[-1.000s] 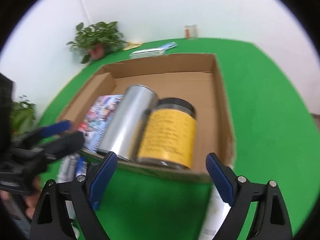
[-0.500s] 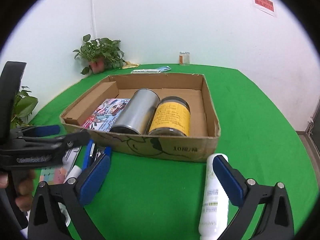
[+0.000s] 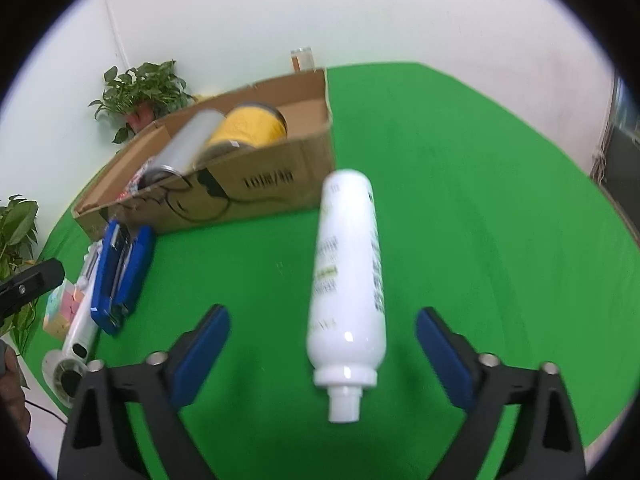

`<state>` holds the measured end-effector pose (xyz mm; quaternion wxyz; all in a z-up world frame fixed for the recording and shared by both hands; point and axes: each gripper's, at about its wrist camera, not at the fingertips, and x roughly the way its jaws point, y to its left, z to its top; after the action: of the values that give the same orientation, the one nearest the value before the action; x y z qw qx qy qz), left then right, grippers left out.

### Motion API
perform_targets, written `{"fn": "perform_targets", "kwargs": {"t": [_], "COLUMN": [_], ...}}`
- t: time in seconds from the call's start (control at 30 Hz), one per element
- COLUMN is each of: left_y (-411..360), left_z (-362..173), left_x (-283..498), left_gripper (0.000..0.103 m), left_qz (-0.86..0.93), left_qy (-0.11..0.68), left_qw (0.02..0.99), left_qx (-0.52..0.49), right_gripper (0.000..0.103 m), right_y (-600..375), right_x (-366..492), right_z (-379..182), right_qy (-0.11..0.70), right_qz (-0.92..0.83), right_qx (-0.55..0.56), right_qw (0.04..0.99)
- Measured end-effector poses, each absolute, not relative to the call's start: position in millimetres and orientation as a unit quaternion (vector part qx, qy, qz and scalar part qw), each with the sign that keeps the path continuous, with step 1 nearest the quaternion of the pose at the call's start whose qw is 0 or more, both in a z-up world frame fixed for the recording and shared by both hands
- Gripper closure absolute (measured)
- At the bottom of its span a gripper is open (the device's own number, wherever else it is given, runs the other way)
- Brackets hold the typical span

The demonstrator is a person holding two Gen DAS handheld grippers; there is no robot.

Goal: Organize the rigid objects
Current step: 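Move the left gripper to the white spray bottle lying on the table, then grasp the white spray bottle around its middle with the left gripper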

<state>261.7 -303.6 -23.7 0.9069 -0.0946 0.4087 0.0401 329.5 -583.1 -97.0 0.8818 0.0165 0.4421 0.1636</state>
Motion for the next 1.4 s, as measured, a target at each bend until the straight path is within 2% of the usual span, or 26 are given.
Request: {"fn": "perform_targets", "kwargs": {"t": [0.03, 0.1, 0.33, 0.53, 0.57, 0.6, 0.67, 0.7, 0.8, 0.93, 1.03, 1.2, 1.33, 1.37, 1.4], "left_y": [-307, -311, -330, -351, -355, -357, -360, -360, -359, -357, -355, -352, -356, -359, -360], "left_z": [-25, -28, -35, -49, -53, -55, -61, -63, -67, -67, -68, -69, -74, -77, -78], "left_x": [261, 260, 266, 282, 286, 289, 296, 299, 307, 315, 320, 327, 335, 336, 338], "left_gripper": [0.001, 0.001, 0.001, 0.001, 0.001, 0.001, 0.001, 0.001, 0.001, 0.001, 0.001, 0.003, 0.014, 0.019, 0.021], "left_qz": [0.038, 0.033, -0.013, -0.097, -0.111, -0.12, -0.139, -0.147, -0.164, -0.175, -0.178, -0.184, -0.189, -0.189, -0.19], "left_qy": [0.409, 0.41, 0.423, 0.455, 0.461, 0.466, 0.478, 0.483, 0.492, 0.491, 0.494, 0.5, 0.512, 0.517, 0.521], "left_qw": [0.907, 0.907, 0.901, 0.875, 0.869, 0.865, 0.852, 0.846, 0.833, 0.83, 0.825, 0.82, 0.812, 0.809, 0.807], "left_qx": [-0.091, -0.089, -0.097, -0.132, -0.14, -0.145, -0.16, -0.171, -0.192, -0.199, -0.209, -0.21, -0.209, -0.206, -0.204], "right_gripper": [0.03, 0.059, 0.06, 0.057, 0.052, 0.041, 0.029, 0.029, 0.028, 0.029, 0.037, 0.038, 0.038, 0.041, 0.047], "right_y": [-584, -583, -590, -588, -588, -587, -587, -591, -604, -597, -588, -554, -562, -569, -573], "right_x": [331, 332, 317, 289, 285, 279, 273, 273, 283, 301, 306, 285, 285, 288, 292], "right_z": [-100, -105, -105, -103, -100, -96, -86, -78, -67, -83, -94, -86, -82, -85, -88], "right_qy": [0.447, 0.452, 0.453, 0.439, 0.433, 0.427, 0.422, 0.418, 0.407, 0.45, 0.475, 0.451, 0.446, 0.454, 0.464], "right_qz": [0.159, 0.156, 0.17, 0.175, 0.187, 0.216, 0.26, 0.273, 0.261, 0.226, 0.227, 0.3, 0.292, 0.283, 0.276], "right_qx": [0.018, 0.004, -0.042, -0.13, -0.125, -0.109, -0.061, -0.023, 0.047, 0.026, 0.039, 0.004, 0.023, 0.034, 0.043], "right_qw": [0.88, 0.878, 0.874, 0.872, 0.873, 0.871, 0.867, 0.866, 0.874, 0.863, 0.849, 0.84, 0.846, 0.844, 0.841]}}
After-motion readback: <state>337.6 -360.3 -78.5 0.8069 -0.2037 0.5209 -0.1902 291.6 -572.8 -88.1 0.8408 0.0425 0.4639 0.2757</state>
